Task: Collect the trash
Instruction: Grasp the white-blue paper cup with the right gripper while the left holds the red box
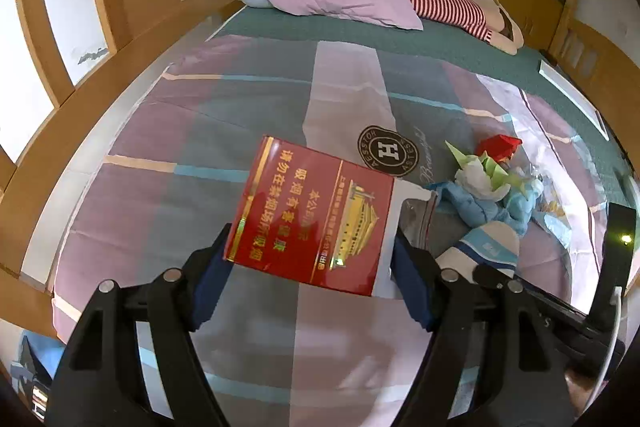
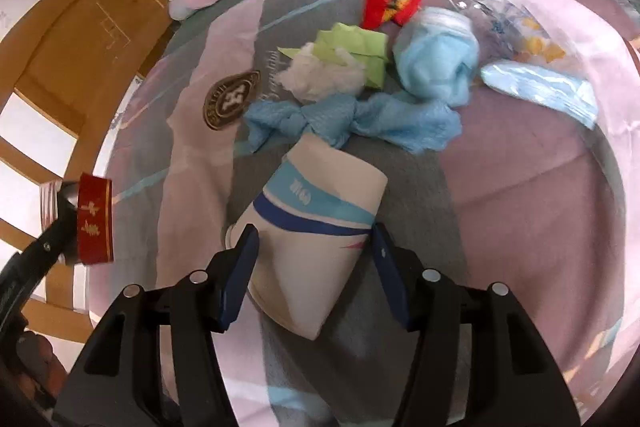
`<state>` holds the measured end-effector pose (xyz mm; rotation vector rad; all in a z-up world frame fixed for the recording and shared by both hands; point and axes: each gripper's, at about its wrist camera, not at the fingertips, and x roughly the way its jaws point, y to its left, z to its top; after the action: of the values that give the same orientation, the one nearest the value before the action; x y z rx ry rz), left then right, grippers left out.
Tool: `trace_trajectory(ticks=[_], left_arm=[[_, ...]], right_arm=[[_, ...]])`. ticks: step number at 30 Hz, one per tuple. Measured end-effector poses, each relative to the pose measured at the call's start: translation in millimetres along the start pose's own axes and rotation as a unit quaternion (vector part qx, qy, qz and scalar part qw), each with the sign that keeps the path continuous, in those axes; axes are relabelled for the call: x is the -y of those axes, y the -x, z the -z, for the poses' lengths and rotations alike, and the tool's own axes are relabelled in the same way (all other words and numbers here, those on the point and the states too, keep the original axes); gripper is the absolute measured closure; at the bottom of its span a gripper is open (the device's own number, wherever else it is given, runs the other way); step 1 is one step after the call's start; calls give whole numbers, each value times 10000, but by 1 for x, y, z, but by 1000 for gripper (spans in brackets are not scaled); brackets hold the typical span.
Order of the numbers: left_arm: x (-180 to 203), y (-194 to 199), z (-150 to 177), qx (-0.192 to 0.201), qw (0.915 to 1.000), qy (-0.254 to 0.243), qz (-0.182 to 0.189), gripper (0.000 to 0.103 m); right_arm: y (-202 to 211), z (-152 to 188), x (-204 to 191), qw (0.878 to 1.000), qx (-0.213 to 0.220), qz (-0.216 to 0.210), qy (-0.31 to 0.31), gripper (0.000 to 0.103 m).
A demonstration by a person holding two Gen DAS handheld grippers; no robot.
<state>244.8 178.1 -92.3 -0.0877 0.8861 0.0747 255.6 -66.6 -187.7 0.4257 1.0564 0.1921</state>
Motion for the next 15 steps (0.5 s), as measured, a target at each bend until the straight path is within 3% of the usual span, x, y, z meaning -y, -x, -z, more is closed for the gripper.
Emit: trace_trajectory(ticks=[5, 15], left_arm=[[-2, -1, -1, 63, 9999, 82, -5, 29], [-7, 6, 3, 152, 9998, 133, -47, 29]], right_arm=[[14, 1, -8, 9996, 162, -143, 162, 68], [79, 8, -28, 9932, 877, -40, 760, 70]])
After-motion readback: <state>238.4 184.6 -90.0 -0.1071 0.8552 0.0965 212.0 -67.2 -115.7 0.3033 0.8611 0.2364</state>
